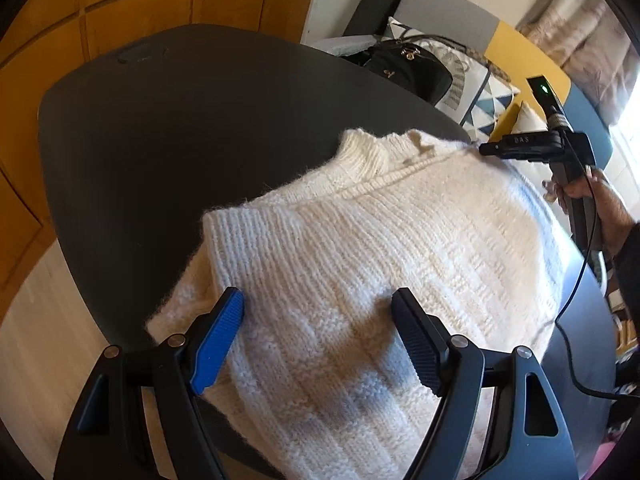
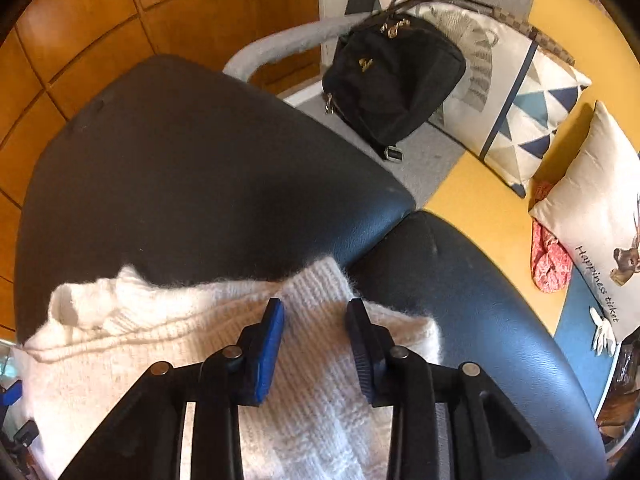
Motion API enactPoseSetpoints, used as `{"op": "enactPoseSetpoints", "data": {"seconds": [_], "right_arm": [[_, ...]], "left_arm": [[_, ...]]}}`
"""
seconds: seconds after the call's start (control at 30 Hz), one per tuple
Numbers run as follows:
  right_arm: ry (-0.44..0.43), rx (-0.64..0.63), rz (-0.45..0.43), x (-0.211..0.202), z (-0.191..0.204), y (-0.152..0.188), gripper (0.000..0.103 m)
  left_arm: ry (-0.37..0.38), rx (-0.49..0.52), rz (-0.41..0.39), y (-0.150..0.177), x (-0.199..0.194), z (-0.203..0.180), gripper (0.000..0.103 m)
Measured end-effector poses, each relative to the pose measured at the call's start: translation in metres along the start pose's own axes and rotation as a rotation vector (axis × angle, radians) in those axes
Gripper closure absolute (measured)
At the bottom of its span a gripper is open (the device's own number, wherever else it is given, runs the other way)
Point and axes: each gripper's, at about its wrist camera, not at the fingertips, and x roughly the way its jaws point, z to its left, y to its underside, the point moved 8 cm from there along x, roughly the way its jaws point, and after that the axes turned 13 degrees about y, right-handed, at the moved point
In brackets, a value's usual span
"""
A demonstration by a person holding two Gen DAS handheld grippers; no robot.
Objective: Fold clothes
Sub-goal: 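Grasp the sweater edge with the left gripper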
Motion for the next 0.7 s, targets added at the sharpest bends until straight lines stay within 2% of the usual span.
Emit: {"op": "enactPoseSetpoints", "data": {"seconds": [0.07, 0.13, 0.2, 0.27, 0.4, 0.47, 0.57, 0.6, 0.63, 0.7], "right_arm": [[-0.031, -0.005, -0.023, -0.009, 0.004, -0.001, 0.069], [-0.019, -0.005, 0.001, 0.0, 0.004, 0.0, 0.063], [0.011, -0.023, 0.044, 0.014, 0.005, 0.004, 0.064], [0.063, -0.05, 0.021, 0.021, 0.007, 0.005, 0.064], [0.037, 0.011, 0.005, 0.009, 0.001, 0.004, 0.065], [0.032, 0.01, -0.045, -0.009, 0.003, 0.004, 0.065], [-0.069, -0.008, -0.086, -0.024, 0.021, 0.019, 0.065], [-0.066, -0.04, -0.092, -0.021, 0.03, 0.027, 0.065], [-0.052, -0.08, -0.085, -0.017, 0.037, 0.036, 0.065], [0.003, -0.12, -0.001, 0.006, 0.044, 0.05, 0.065]], "left_arm": [[0.01, -0.016, -0.008, -0.001, 0.0, 0.001, 0.024], [0.006, -0.012, -0.008, -0.001, 0.001, 0.0, 0.024], [-0.007, 0.007, -0.001, 0.0, 0.002, -0.001, 0.024], [-0.02, 0.026, 0.007, 0.001, 0.003, -0.002, 0.024], [0.032, -0.058, -0.035, -0.003, -0.009, 0.007, 0.024], [0.051, -0.114, -0.061, -0.004, -0.017, 0.016, 0.024], [0.065, -0.186, -0.094, -0.004, -0.027, 0.031, 0.024], [0.068, -0.204, -0.097, -0.003, -0.029, 0.036, 0.024], [0.071, -0.222, -0.099, -0.002, -0.031, 0.042, 0.024], [0.068, -0.234, -0.099, -0.002, -0.032, 0.049, 0.024]]}}
